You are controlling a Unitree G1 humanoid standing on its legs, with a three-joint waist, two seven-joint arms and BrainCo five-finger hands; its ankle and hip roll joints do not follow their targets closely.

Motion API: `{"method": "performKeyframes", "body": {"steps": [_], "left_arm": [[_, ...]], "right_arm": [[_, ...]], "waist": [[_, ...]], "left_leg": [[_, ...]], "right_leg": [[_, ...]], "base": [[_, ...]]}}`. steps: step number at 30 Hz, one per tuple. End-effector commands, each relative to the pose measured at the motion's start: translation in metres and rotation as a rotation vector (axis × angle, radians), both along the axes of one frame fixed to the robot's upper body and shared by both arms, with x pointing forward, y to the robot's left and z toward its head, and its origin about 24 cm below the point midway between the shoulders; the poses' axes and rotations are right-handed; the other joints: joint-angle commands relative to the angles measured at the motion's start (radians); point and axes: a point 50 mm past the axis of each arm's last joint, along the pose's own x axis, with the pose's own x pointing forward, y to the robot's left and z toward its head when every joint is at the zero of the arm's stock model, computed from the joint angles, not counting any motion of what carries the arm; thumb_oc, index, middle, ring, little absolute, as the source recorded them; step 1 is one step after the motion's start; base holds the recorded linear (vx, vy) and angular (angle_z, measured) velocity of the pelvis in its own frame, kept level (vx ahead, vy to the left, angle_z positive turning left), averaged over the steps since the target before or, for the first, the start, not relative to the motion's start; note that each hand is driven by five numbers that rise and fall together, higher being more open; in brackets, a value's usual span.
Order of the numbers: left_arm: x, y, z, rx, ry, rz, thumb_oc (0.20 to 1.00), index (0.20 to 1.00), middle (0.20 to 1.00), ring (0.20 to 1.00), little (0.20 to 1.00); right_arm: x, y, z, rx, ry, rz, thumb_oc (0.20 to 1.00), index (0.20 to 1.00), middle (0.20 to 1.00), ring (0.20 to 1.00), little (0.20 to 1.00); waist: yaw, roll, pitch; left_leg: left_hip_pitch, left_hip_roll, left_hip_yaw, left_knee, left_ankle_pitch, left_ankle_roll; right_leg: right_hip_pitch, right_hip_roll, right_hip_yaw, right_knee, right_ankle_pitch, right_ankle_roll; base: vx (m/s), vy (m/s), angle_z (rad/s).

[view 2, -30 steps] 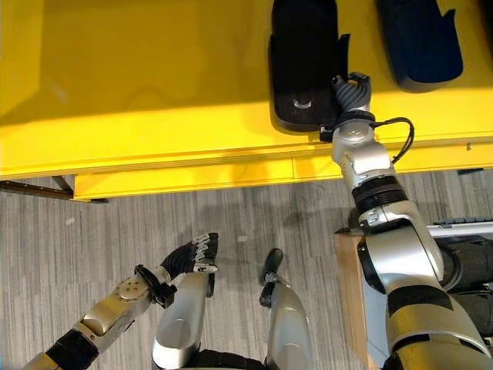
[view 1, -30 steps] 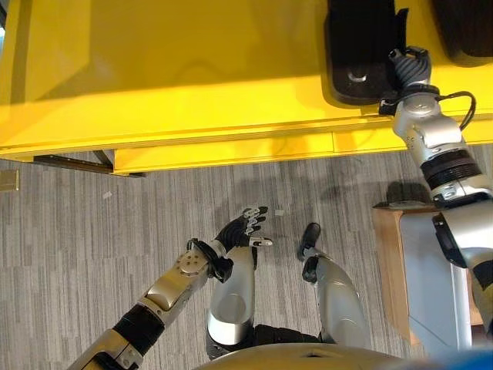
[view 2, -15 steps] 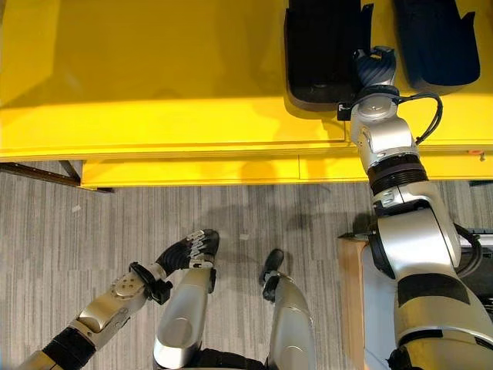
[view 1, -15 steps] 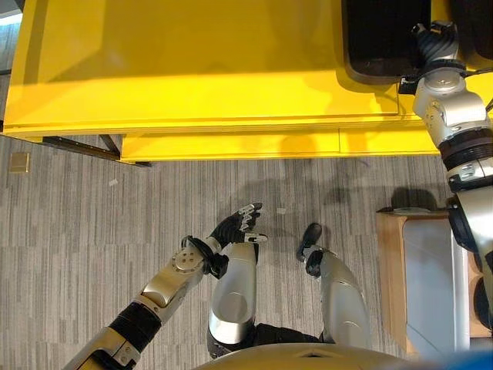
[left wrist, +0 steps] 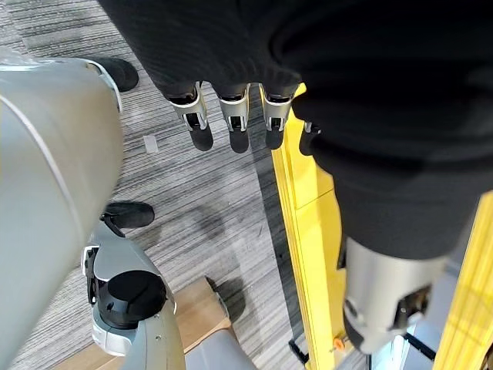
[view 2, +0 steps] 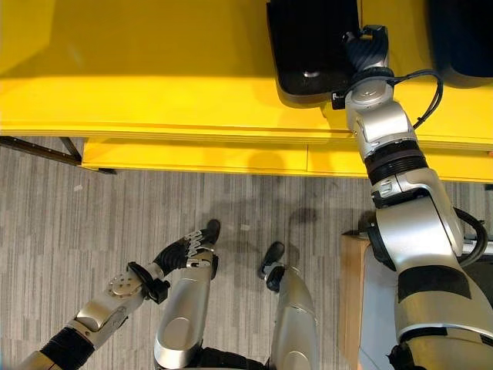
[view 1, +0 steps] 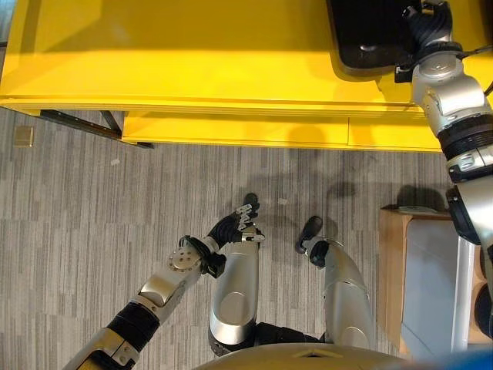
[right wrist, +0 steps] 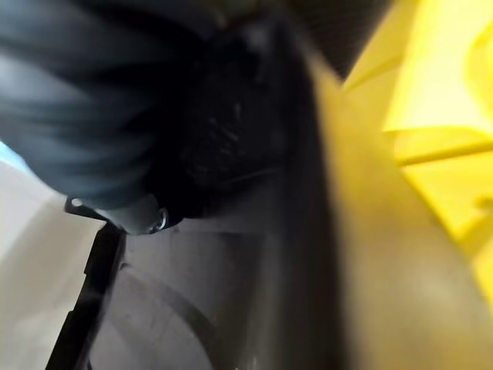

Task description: Move parts from the plastic box to the shelf.

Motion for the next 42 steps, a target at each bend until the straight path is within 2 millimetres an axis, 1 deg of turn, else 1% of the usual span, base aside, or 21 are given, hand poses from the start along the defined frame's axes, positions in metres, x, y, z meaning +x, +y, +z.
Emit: {"method": "performKeyframes", "body": {"steps": [1, 2, 3, 5, 8, 10, 12, 15, 16, 18, 19, 21, 22, 25, 26, 27, 28, 29, 30, 38, 42], "left_arm": [[-0.017, 0.000, -0.008, -0.039, 0.030, -0.014, 1.000, 1.000, 1.000, 1.000, 1.000], [-0.017, 0.002, -0.008, -0.039, 0.029, -0.011, 1.000, 1.000, 1.000, 1.000, 1.000], [-0.017, 0.004, -0.008, -0.045, 0.025, -0.005, 1.000, 1.000, 1.000, 1.000, 1.000], [-0.017, 0.005, -0.008, -0.040, 0.027, 0.000, 1.000, 1.000, 1.000, 1.000, 1.000], [-0.017, 0.004, -0.010, -0.041, 0.028, 0.009, 1.000, 1.000, 1.000, 1.000, 1.000], [-0.016, 0.004, -0.010, -0.038, 0.026, 0.006, 1.000, 1.000, 1.000, 1.000, 1.000], [-0.015, 0.002, -0.010, -0.044, 0.023, 0.011, 1.000, 1.000, 1.000, 1.000, 1.000], [-0.015, 0.002, -0.009, -0.042, 0.022, 0.010, 1.000, 1.000, 1.000, 1.000, 1.000], [-0.014, 0.000, -0.010, -0.049, 0.016, 0.018, 1.000, 1.000, 1.000, 1.000, 1.000], [-0.013, -0.002, -0.009, -0.055, 0.007, 0.027, 1.000, 1.000, 1.000, 1.000, 1.000], [-0.013, -0.002, -0.009, -0.059, 0.004, 0.030, 1.000, 1.000, 1.000, 1.000, 1.000], [-0.011, -0.005, -0.008, -0.068, -0.001, 0.039, 1.000, 1.000, 1.000, 1.000, 1.000], [-0.011, -0.006, -0.008, -0.069, -0.003, 0.038, 1.000, 1.000, 1.000, 1.000, 1.000], [-0.009, -0.008, -0.006, -0.076, -0.010, 0.041, 1.000, 1.000, 1.000, 1.000, 1.000], [-0.007, -0.008, -0.003, -0.079, -0.019, 0.044, 1.000, 1.000, 1.000, 1.000, 1.000], [-0.007, -0.009, -0.003, -0.082, -0.023, 0.047, 1.000, 1.000, 1.000, 1.000, 1.000], [-0.008, -0.010, -0.004, -0.084, -0.019, 0.049, 1.000, 1.000, 1.000, 1.000, 1.000], [-0.007, -0.011, -0.002, -0.085, -0.026, 0.048, 1.000, 1.000, 1.000, 1.000, 1.000], [-0.007, -0.012, -0.002, -0.086, -0.026, 0.046, 1.000, 1.000, 1.000, 1.000, 1.000], [-0.006, -0.015, 0.000, -0.097, -0.027, 0.047, 1.000, 1.000, 1.000, 1.000, 1.000], [-0.006, -0.015, 0.001, -0.098, -0.027, 0.045, 1.000, 1.000, 1.000, 1.000, 1.000]], "right_arm": [[-0.016, 0.005, 0.063, -0.049, -0.242, -0.017, 0.445, 0.445, 0.445, 0.445, 0.445], [-0.016, 0.007, 0.064, -0.021, -0.245, -0.022, 1.000, 1.000, 1.000, 1.000, 1.000], [-0.016, 0.006, 0.064, -0.002, -0.252, -0.023, 1.000, 1.000, 1.000, 1.000, 1.000], [-0.016, 0.006, 0.062, 0.013, -0.248, -0.024, 1.000, 1.000, 1.000, 1.000, 1.000], [-0.014, 0.006, 0.054, 0.095, -0.233, -0.040, 1.000, 1.000, 1.000, 1.000, 1.000], [-0.013, 0.004, 0.049, 0.078, -0.226, -0.067, 1.000, 1.000, 1.000, 1.000, 1.000], [-0.012, 0.003, 0.045, 0.097, -0.225, -0.092, 1.000, 1.000, 1.000, 1.000, 1.000], [-0.012, 0.002, 0.045, 0.105, -0.222, -0.095, 1.000, 1.000, 1.000, 1.000, 1.000], [-0.010, -0.001, 0.037, 0.143, -0.197, -0.121, 1.000, 1.000, 1.000, 1.000, 1.000], [-0.008, -0.003, 0.028, 0.133, -0.147, -0.166, 1.000, 1.000, 1.000, 1.000, 1.000], [-0.007, -0.004, 0.024, 0.153, -0.131, -0.174, 1.000, 1.000, 1.000, 1.000, 1.000], [-0.004, -0.010, 0.010, 0.189, -0.091, -0.181, 1.000, 1.000, 1.000, 1.000, 1.000], [-0.003, -0.011, 0.004, 0.231, -0.072, -0.169, 1.000, 1.000, 1.000, 1.000, 1.000], [-0.001, -0.012, -0.009, 0.261, -0.028, -0.144, 1.000, 1.000, 1.000, 1.000, 1.000], [0.000, -0.010, -0.011, 0.265, -0.017, -0.138, 1.000, 1.000, 1.000, 1.000, 1.000], [0.001, -0.010, -0.015, 0.277, -0.006, -0.127, 1.000, 1.000, 1.000, 1.000, 1.000], [0.002, -0.010, -0.018, 0.280, 0.005, -0.119, 1.000, 1.000, 1.000, 1.000, 1.000], [0.002, -0.008, -0.022, 0.294, 0.025, -0.102, 1.000, 1.000, 1.000, 1.000, 1.000], [0.003, -0.008, -0.026, 0.294, 0.031, -0.094, 1.000, 1.000, 1.000, 1.000, 1.000], [0.005, -0.005, -0.036, 0.305, 0.061, -0.027, 1.000, 1.000, 1.000, 1.000, 1.000], [0.007, 0.003, -0.039, 0.295, 0.077, 0.051, 1.000, 1.000, 1.000, 1.000, 1.000]], "waist": [[0.009, 0.011, -0.032], [0.011, 0.010, -0.032], [0.015, 0.010, -0.032], [0.016, 0.009, -0.032], [0.015, 0.007, -0.032], [0.014, 0.008, -0.032], [0.012, 0.011, -0.032], [0.011, 0.011, -0.032], [0.007, 0.016, -0.032], [0.001, 0.023, -0.032], [-0.001, 0.024, -0.032], [-0.008, 0.028, -0.032], [-0.010, 0.028, -0.032], [-0.015, 0.031, -0.032], [-0.013, 0.037, -0.032], [-0.016, 0.038, -0.032], [-0.020, 0.034, -0.032], [-0.019, 0.039, -0.032], [-0.020, 0.040, -0.032], [-0.029, 0.048, -0.032], [-0.032, 0.050, -0.032]], "left_leg": [[0.017, 0.027, 0.001, -0.111, 0.109, 0.031], [0.004, 0.025, -0.002, -0.106, 0.110, 0.032], [-0.018, 0.024, -0.008, -0.095, 0.109, 0.035], [-0.027, 0.022, -0.012, -0.085, 0.107, 0.034], [-0.035, 0.022, -0.011, -0.078, 0.104, 0.037], [-0.039, 0.024, -0.008, -0.075, 0.102, 0.036], [-0.038, 0.022, -0.007, -0.072, 0.099, 0.036], [-0.037, 0.022, -0.007, -0.072, 0.099, 0.036], [-0.035, 0.022, -0.005, -0.075, 0.097, 0.035], [-0.027, 0.022, 0.001, -0.085, 0.101, 0.034], [-0.026, 0.022, 0.003, -0.086, 0.101, 0.034], [-0.017, 0.023, 0.007, -0.095, 0.101, 0.032], [-0.012, 0.023, 0.012, -0.098, 0.099, 0.032], [0.001, 0.023, 0.018, -0.106, 0.098, 0.032], [-0.011, 0.029, 0.021, -0.113, 0.122, 0.037], [-0.008, 0.030, 0.024, -0.115, 0.121, 0.037], [0.010, 0.024, 0.023, -0.111, 0.097, 0.032], [0.000, 0.029, 0.029, -0.117, 0.119, 0.037], [0.004, 0.029, 0.030, -0.118, 0.118, 0.037], [0.033, 0.027, 0.042, -0.132, 0.116, 0.036], [0.048, 0.026, 0.047, -0.139, 0.117, 0.036]], "right_leg": [[0.023, -0.001, 0.023, 0.166, -0.083, 0.076], [0.011, -0.002, 0.019, 0.178, -0.086, 0.074], [-0.009, -0.002, 0.016, 0.202, -0.095, 0.069], [-0.014, 0.000, 0.016, 0.210, -0.098, 0.068], [-0.021, 0.000, 0.017, 0.219, -0.099, 0.067], [-0.021, 0.001, 0.017, 0.216, -0.100, 0.066], [-0.018, 0.001, 0.019, 0.209, -0.097, 0.068], [-0.017, 0.001, 0.019, 0.208, -0.096, 0.068], [-0.014, 0.000, 0.022, 0.198, -0.094, 0.069], [-0.007, 0.000, 0.029, 0.180, -0.086, 0.073], [-0.008, -0.001, 0.032, 0.180, -0.084, 0.074], [-0.001, -0.002, 0.037, 0.165, -0.081, 0.077], [0.002, -0.005, 0.038, 0.157, -0.077, 0.080], [0.011, -0.006, 0.044, 0.143, -0.073, 0.083], [-0.001, -0.003, 0.036, 0.132, -0.047, 0.075], [0.000, -0.003, 0.037, 0.130, -0.046, 0.076], [0.016, -0.007, 0.048, 0.133, -0.067, 0.086], [0.006, -0.005, 0.040, 0.123, -0.043, 0.079], [0.009, -0.006, 0.042, 0.120, -0.042, 0.079], [0.031, -0.010, 0.051, 0.084, -0.025, 0.088], [0.042, -0.011, 0.053, 0.074, -0.022, 0.091]], "base": [[0.04, -0.041, 0.04], [0.00, -0.051, 0.02], [-0.02, -0.045, 0.04], [0.00, -0.031, 0.06], [0.00, -0.009, 0.03], [0.00, 0.000, 0.00], [-0.03, 0.010, -0.04], [-0.01, 0.008, 0.00], [-0.07, 0.049, -0.01], [-0.07, 0.070, -0.02], [-0.05, 0.069, -0.10], [-0.05, 0.055, -0.14], [-0.03, 0.033, -0.08], [-0.03, 0.013, 0.00], [-0.11, 0.049, 0.00], [-0.02, 0.030, -0.05], [-0.02, 0.032, -0.06], [-0.02, 0.029, -0.05], [-0.10, 0.043, -0.03], [-0.01, 0.019, -0.04], [0.00, 0.009, -0.02]]}}
